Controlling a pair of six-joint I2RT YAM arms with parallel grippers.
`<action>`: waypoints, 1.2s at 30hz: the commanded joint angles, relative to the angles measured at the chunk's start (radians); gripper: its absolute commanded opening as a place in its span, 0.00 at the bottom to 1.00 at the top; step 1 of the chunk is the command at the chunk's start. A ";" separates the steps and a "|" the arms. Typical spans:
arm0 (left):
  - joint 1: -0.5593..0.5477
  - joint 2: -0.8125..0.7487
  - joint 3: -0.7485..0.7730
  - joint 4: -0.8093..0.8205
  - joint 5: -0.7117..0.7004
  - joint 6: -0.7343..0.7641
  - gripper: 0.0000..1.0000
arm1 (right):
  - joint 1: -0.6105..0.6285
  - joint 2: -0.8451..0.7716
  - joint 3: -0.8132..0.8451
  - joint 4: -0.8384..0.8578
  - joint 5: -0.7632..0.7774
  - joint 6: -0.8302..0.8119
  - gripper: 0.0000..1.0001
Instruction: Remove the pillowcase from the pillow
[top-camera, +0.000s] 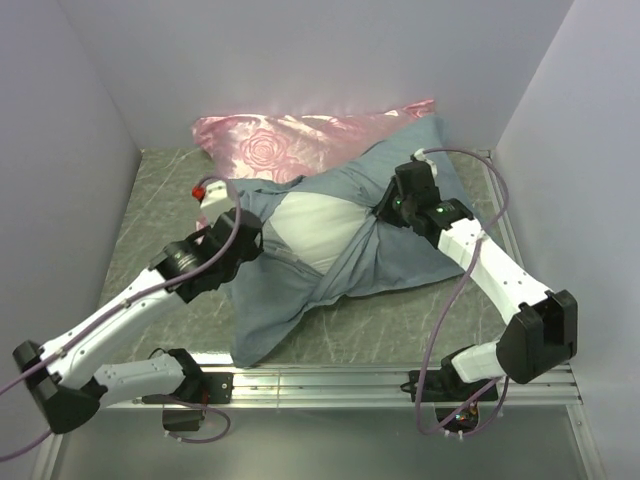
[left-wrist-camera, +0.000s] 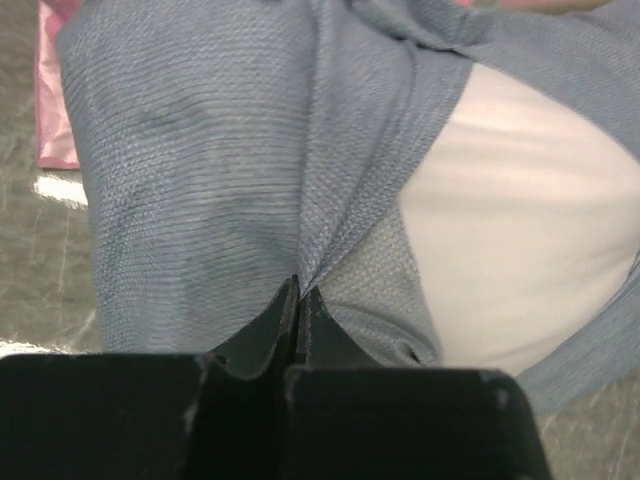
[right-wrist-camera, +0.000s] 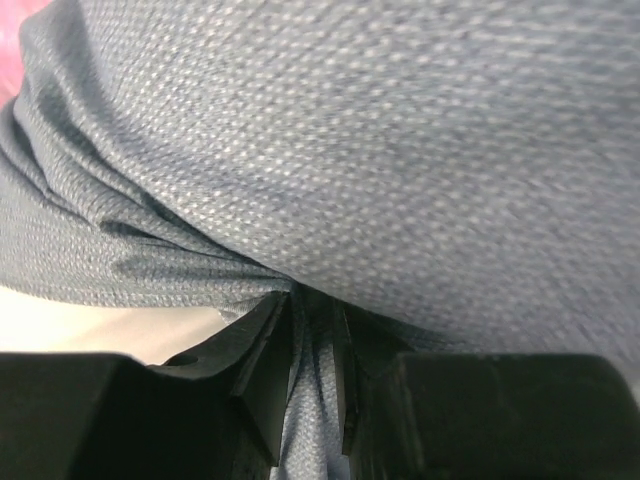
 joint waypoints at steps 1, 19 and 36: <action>0.028 -0.117 -0.107 0.002 0.015 -0.008 0.01 | -0.087 -0.037 -0.030 -0.041 0.131 -0.033 0.28; 0.036 -0.128 -0.350 0.170 0.144 -0.056 0.00 | 0.413 -0.247 0.040 -0.029 0.311 -0.067 0.77; 0.037 -0.155 -0.368 0.206 0.179 -0.056 0.01 | 0.662 0.395 0.497 -0.280 0.478 -0.075 0.95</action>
